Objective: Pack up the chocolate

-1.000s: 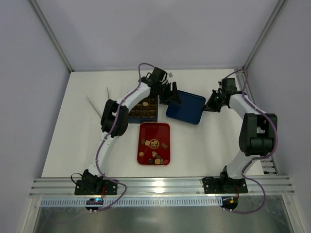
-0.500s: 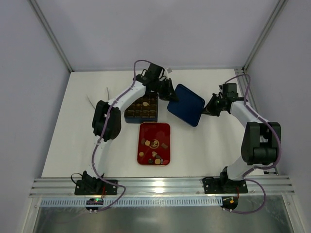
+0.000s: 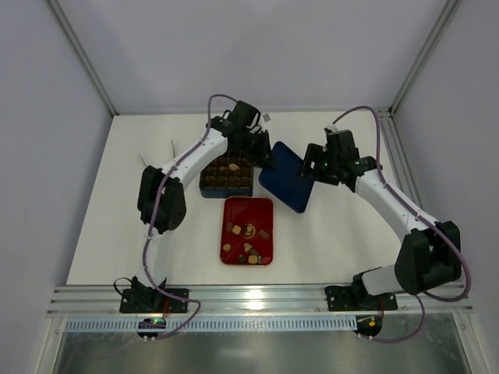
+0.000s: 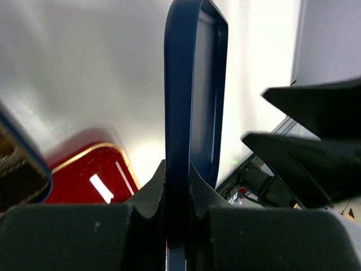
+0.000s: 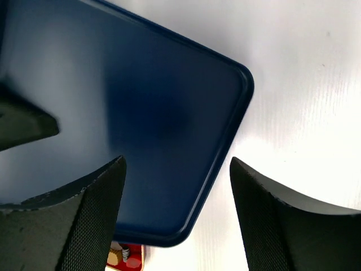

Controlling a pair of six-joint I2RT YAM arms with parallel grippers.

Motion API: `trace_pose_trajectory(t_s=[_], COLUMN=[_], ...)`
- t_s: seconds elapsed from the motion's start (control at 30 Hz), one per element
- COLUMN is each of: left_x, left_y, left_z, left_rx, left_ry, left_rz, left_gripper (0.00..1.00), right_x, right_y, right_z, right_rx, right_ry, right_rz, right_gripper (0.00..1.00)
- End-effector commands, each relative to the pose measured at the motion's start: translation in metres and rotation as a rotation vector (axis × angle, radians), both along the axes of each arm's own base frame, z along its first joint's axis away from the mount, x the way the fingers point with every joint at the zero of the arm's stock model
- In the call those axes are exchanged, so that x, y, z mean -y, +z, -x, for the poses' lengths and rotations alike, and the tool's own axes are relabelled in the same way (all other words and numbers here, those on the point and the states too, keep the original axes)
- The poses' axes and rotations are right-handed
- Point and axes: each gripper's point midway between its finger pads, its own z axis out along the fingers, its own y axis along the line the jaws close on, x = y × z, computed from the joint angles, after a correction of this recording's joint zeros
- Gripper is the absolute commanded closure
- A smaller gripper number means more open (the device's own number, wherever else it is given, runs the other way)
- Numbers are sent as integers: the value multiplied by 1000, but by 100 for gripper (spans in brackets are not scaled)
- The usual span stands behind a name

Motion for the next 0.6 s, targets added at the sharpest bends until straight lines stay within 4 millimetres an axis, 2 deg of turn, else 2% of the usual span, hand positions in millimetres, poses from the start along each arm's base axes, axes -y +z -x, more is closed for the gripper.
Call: trace_pose_trajectory(t_s=[0.0, 0.03, 0.07, 0.17, 0.2, 0.27, 0.3, 0.33, 0.4, 0.43, 0.57], left_x=[-29, -38, -43, -56, -57, -63, -63, -65, -69, -69, -70], left_y=[43, 46, 46, 46, 49, 50, 53, 53, 52, 54, 56], left_z=[9, 9, 8, 6, 5, 5, 5, 4, 3, 4, 8], left_rx=[81, 73, 65, 39, 41, 22, 18, 8, -30, -38, -62], left_ry=[0, 17, 25, 47, 50, 60, 64, 68, 81, 78, 83], left_rz=[-56, -64, -68, -88, -86, -97, -92, -90, -77, -65, -49], left_gripper=[100, 100, 100, 100, 100, 100, 100, 100, 100, 100, 100], right_x=[-6, -3, -21, -42, -67, -74, -93, -99, -107, -121, -142], right_y=[70, 76, 82, 105, 114, 117, 121, 115, 120, 118, 115], right_z=[0, 2, 11, 26, 41, 48, 62, 64, 69, 78, 85], right_rx=[229, 255, 287, 389, 432, 471, 504, 502, 535, 554, 595], right_ry=[6, -13, 38, 97, 188, 203, 267, 292, 296, 352, 402], right_rz=[155, 204, 218, 285, 308, 409, 440, 486, 551, 581, 712], right_gripper=[25, 23, 23, 22, 22, 22, 22, 22, 22, 22, 22])
